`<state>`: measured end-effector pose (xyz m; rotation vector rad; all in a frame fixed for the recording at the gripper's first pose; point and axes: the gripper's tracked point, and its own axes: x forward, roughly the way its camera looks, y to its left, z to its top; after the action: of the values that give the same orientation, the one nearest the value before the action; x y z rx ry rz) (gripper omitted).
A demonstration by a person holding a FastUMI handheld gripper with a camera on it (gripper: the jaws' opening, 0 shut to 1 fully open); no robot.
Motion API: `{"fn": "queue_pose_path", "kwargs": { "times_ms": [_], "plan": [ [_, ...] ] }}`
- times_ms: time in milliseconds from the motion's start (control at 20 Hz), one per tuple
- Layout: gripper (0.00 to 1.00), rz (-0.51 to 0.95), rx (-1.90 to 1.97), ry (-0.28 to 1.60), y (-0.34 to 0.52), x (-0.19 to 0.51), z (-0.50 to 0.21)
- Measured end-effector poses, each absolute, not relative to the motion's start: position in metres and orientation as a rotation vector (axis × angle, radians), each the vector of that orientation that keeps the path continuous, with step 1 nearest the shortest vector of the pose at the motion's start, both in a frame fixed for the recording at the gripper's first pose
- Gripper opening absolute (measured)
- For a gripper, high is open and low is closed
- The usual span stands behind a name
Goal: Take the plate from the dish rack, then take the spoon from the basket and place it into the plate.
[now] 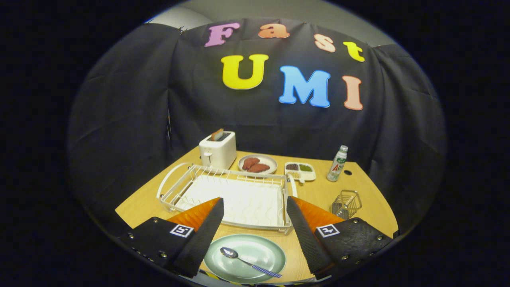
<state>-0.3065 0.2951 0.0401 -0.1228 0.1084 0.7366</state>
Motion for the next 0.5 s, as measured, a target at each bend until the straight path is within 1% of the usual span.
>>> {"fn": "queue_pose_path", "kwargs": {
  "times_ms": [250, 400, 500],
  "plan": [
    [0.96, 0.701, 0.036, -0.166, 0.273, -0.288, 0.148],
    [0.96, 0.679, 0.086, -0.311, 0.255, -0.272, 0.194],
    [0.96, 0.672, 0.116, -0.38, 0.246, -0.26, 0.209]
  ]
}}
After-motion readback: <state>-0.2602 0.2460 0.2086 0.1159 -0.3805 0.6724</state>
